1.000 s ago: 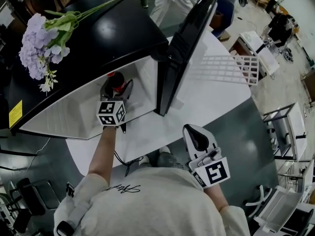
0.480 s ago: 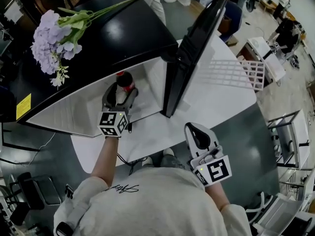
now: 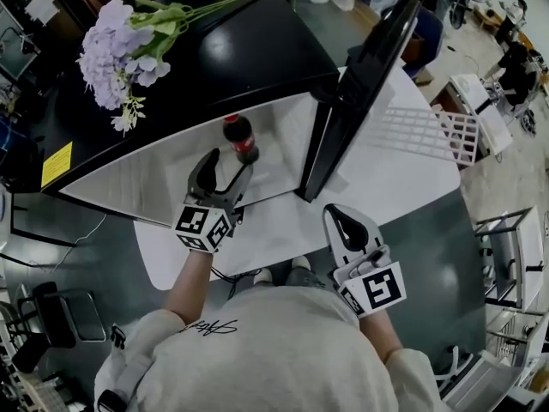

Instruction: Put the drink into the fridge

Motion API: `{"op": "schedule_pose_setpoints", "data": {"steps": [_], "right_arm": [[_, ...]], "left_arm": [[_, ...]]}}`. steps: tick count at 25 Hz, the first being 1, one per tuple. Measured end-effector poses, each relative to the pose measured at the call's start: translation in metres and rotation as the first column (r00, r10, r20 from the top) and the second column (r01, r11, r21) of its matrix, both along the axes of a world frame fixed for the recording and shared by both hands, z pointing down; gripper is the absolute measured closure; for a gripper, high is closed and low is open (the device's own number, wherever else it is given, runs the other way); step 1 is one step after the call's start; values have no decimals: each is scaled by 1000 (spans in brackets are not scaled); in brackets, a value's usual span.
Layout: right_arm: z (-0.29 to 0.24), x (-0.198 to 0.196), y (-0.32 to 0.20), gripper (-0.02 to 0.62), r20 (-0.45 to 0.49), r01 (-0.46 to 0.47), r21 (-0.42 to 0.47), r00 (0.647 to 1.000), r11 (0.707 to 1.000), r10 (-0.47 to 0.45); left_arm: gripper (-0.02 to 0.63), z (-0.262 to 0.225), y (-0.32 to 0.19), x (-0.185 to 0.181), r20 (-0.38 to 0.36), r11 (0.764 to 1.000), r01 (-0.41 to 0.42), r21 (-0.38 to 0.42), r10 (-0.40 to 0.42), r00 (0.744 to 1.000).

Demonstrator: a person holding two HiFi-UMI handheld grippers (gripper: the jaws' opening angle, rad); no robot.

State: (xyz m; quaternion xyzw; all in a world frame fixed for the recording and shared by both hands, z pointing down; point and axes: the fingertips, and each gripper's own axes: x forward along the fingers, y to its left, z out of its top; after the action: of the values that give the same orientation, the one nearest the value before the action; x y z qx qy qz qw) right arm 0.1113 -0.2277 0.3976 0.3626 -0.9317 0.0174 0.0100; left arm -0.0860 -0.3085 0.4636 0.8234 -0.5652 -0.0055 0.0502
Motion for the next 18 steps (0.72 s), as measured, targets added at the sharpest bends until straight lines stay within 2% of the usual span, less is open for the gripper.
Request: {"op": "schedule_pose_setpoints", "data": {"steps": [18], "right_arm": [[-6, -58, -12, 584, 34, 168, 18, 985, 986, -168]], "left_arm": [[282, -40, 52, -9, 12, 1000, -4, 18, 4, 1000]]}}
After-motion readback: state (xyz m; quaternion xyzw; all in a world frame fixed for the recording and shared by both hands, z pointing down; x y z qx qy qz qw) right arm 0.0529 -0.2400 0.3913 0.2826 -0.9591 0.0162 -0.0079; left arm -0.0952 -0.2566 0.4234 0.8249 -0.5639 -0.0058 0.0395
